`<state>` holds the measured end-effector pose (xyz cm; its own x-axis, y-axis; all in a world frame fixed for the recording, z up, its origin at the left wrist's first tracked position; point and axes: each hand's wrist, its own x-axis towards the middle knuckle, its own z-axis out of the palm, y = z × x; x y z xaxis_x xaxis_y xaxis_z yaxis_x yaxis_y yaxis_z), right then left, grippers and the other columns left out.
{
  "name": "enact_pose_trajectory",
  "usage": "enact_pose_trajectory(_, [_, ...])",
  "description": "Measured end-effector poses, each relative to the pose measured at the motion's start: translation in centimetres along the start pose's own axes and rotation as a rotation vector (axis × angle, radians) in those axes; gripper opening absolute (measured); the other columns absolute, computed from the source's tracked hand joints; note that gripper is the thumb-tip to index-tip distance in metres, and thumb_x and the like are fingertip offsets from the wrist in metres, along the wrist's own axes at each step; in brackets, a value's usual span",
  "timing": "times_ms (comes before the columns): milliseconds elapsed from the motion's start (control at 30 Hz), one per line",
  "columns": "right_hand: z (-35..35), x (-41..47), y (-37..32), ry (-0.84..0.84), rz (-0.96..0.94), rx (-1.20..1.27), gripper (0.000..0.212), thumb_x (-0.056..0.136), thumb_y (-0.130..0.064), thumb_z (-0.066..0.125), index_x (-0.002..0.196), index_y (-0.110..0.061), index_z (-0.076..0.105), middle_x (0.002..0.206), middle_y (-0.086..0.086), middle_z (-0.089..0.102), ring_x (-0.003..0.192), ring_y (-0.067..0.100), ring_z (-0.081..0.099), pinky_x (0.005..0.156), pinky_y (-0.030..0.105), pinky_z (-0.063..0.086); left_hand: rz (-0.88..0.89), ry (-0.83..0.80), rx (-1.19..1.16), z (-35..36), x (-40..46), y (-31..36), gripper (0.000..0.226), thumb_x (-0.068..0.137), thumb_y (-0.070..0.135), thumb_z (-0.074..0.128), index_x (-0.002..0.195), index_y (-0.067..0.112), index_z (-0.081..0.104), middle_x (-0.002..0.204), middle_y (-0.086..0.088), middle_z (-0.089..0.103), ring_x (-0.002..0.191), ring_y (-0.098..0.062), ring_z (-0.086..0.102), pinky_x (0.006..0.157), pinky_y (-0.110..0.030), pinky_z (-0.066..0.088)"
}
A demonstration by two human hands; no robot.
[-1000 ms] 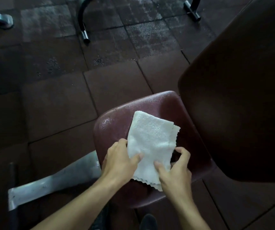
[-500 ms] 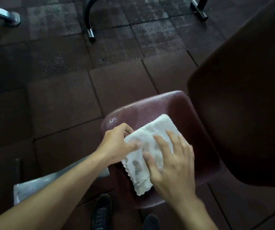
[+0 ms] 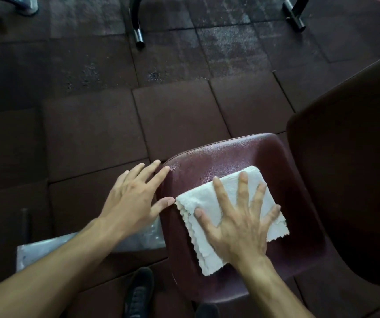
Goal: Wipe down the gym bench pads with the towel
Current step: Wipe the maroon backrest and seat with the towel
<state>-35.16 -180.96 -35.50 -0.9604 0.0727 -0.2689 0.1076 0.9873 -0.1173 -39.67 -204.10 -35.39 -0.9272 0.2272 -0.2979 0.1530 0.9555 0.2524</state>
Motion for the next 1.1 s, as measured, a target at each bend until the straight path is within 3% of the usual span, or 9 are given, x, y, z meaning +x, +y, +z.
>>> enact_pose_trajectory(133, [-0.9,4.1,-2.1,0.023,0.094,0.069,0.083,0.084,-0.091,0.018,0.156,-0.053,0.004,0.169,0.005,-0.016,0.151,0.046,-0.020,0.107,0.083,-0.002,0.045,-0.059,0.063,-0.5,0.5,-0.5,0.090,0.076,0.084,0.026,0.152,0.036,0.033,0.156,0.003,0.038,0.141,-0.030,0.039,0.111,-0.053,0.034])
enact_pose_trajectory(367, [-0.1,0.3,0.4,0.007,-0.031,0.032,0.078,0.087,-0.089,0.022,0.156,-0.054,0.016,0.170,-0.001,-0.016,0.153,0.043,-0.018,0.108,0.081,0.000,0.064,-0.101,0.000,0.3,-0.8,-0.6,0.101,0.068,0.094,0.022,0.154,0.043,0.011,0.162,0.013,0.016,0.149,-0.024,0.023,0.117,-0.050,0.023])
enact_pose_trajectory(533, [-1.2,5.4,-2.5,0.022,0.116,0.099,0.079,0.086,-0.089,0.020,0.156,-0.054,0.007,0.168,-0.006,-0.020,0.150,0.044,-0.024,0.107,0.083,-0.006,0.083,-0.105,-0.015,0.0,-0.3,-1.0,0.103,0.063,0.096,0.018,0.150,0.046,-0.006,0.161,0.018,0.000,0.152,-0.020,0.008,0.120,-0.046,0.014])
enact_pose_trajectory(700, [-0.8,5.1,-2.1,0.056,-0.027,0.075,0.070,0.090,-0.083,0.026,0.153,-0.053,0.022,0.169,-0.017,-0.008,0.150,0.048,-0.019,0.104,0.085,-0.003,0.083,-0.079,0.003,0.9,-1.0,-1.5,0.110,0.068,0.096,0.026,0.156,0.030,0.021,0.162,0.010,0.019,0.149,-0.024,0.025,0.115,-0.050,0.026])
enact_pose_trajectory(800, [-0.7,2.5,-0.1,0.043,-0.057,0.015,0.072,0.087,-0.086,0.024,0.152,-0.054,0.026,0.169,-0.016,-0.001,0.153,0.047,-0.012,0.104,0.086,0.003,0.076,-0.098,0.012,1.0,-1.0,-1.2,0.117,0.064,0.099,0.024,0.157,0.029,0.016,0.162,0.012,0.015,0.150,-0.023,0.022,0.117,-0.049,0.023])
enact_pose_trajectory(900, [-1.2,4.7,-0.7,0.025,0.026,0.027,0.074,0.086,-0.088,0.022,0.153,-0.057,0.018,0.169,-0.016,-0.007,0.152,0.047,-0.014,0.105,0.085,0.002,0.084,-0.093,0.049,1.0,-0.7,-1.6,0.119,0.062,0.100,0.021,0.156,0.030,0.007,0.162,0.015,0.009,0.151,-0.022,0.017,0.119,-0.051,0.020])
enact_pose_trajectory(1000, [-1.6,8.4,-3.4,0.049,0.074,0.074,0.071,0.088,-0.086,0.021,0.153,-0.056,0.018,0.169,-0.014,-0.007,0.149,0.051,-0.017,0.105,0.085,-0.004,0.138,-0.066,0.128,0.8,-0.7,-1.8,0.115,0.068,0.099,0.020,0.154,0.024,0.029,0.158,0.007,0.033,0.143,-0.030,0.037,0.109,-0.057,0.036])
enact_pose_trajectory(1100, [-1.4,9.6,-4.9,0.071,-0.026,0.054,0.066,0.090,-0.083,0.024,0.150,-0.054,0.029,0.169,-0.013,0.005,0.150,0.052,-0.015,0.102,0.086,-0.003,0.159,-0.052,0.173,0.9,-0.7,-2.4,0.115,0.068,0.100,0.020,0.155,0.025,0.028,0.158,0.004,0.034,0.143,-0.031,0.037,0.110,-0.058,0.036])
